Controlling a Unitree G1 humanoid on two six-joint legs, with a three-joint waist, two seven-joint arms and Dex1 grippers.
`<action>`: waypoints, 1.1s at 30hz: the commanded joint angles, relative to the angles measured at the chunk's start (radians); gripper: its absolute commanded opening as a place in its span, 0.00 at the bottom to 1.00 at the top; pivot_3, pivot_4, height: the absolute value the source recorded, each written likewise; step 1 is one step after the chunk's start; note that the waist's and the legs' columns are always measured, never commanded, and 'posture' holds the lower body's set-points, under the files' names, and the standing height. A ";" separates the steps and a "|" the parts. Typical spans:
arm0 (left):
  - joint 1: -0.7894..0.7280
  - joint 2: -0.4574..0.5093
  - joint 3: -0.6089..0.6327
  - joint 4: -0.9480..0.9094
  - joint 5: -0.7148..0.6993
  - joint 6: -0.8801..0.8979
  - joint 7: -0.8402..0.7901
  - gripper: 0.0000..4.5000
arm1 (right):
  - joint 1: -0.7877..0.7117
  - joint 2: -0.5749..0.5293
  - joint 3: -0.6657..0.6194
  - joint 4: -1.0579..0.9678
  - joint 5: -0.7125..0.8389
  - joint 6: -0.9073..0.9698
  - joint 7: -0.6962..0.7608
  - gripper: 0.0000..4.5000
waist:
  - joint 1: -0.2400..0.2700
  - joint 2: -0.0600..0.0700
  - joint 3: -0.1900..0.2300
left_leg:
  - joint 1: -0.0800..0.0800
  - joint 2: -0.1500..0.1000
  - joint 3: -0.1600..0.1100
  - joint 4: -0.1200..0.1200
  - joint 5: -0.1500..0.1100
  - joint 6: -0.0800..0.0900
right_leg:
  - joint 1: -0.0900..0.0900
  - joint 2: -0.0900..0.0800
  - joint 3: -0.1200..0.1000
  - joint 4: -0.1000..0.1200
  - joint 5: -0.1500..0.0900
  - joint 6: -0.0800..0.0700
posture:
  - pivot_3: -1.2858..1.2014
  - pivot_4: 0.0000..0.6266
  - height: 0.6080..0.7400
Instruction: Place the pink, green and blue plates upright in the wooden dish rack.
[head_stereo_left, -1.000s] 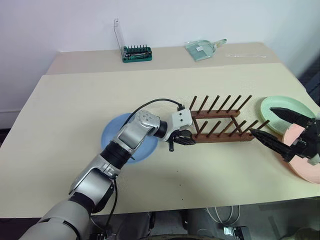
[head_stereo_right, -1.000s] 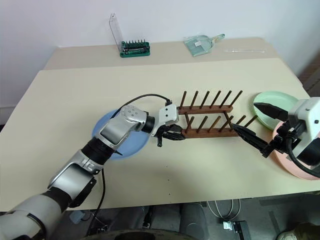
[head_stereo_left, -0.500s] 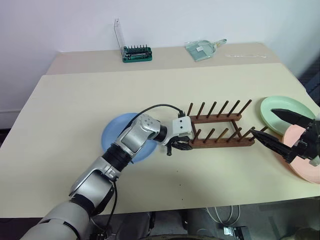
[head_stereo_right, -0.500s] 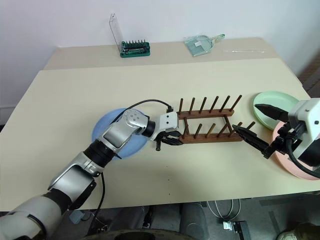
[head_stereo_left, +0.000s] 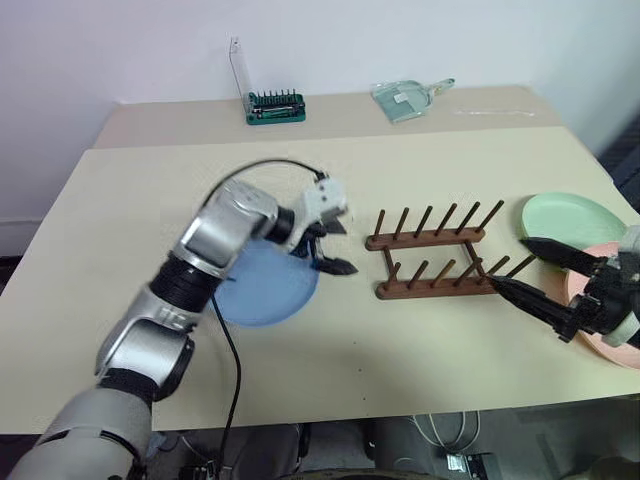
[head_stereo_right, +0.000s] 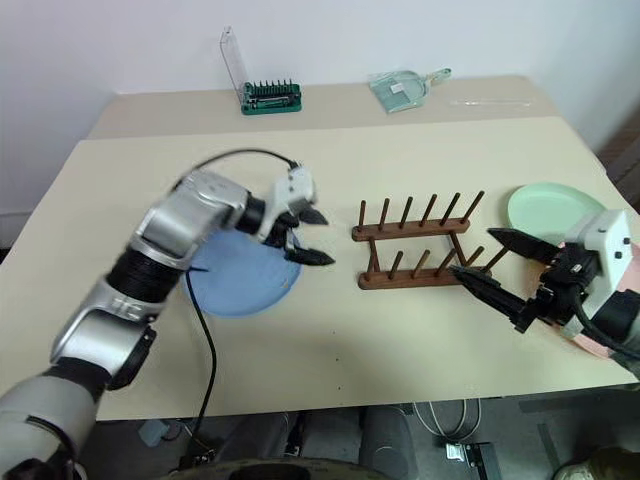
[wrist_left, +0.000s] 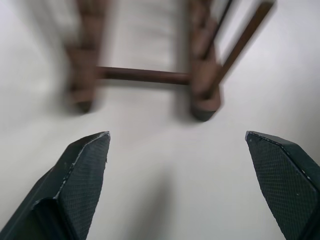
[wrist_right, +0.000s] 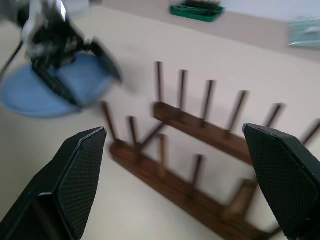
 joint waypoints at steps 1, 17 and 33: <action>-0.030 -0.039 0.078 -0.050 -0.114 0.094 0.007 0.79 | 0.023 -0.026 0.020 -0.017 0.004 0.007 0.039 0.80 | 0.001 0.000 0.000 | 0.000 0.000 0.000 0.000 0.000 0.000 | 0.000 0.000 0.000 0.000 -0.001 0.001 | 0.52 0.24 1.00; 0.056 0.060 -0.182 -0.176 -0.106 -0.118 -0.109 0.00 | 0.071 -0.190 0.326 0.059 -0.430 -0.046 0.017 0.01 | 0.000 -0.002 0.001 | -0.001 0.001 0.001 0.001 0.000 -0.002 | -0.001 0.000 0.000 0.000 0.000 -0.001 | 0.52 0.24 1.00; 0.012 -0.173 -0.313 0.117 0.182 -0.369 0.107 0.00 | -0.091 -0.135 0.553 0.181 -0.705 -0.172 -0.106 0.01 | -0.002 -0.003 0.002 | -0.001 0.001 0.002 0.001 0.001 -0.003 | 0.000 0.001 0.001 -0.001 0.000 -0.001 | 0.52 0.24 1.00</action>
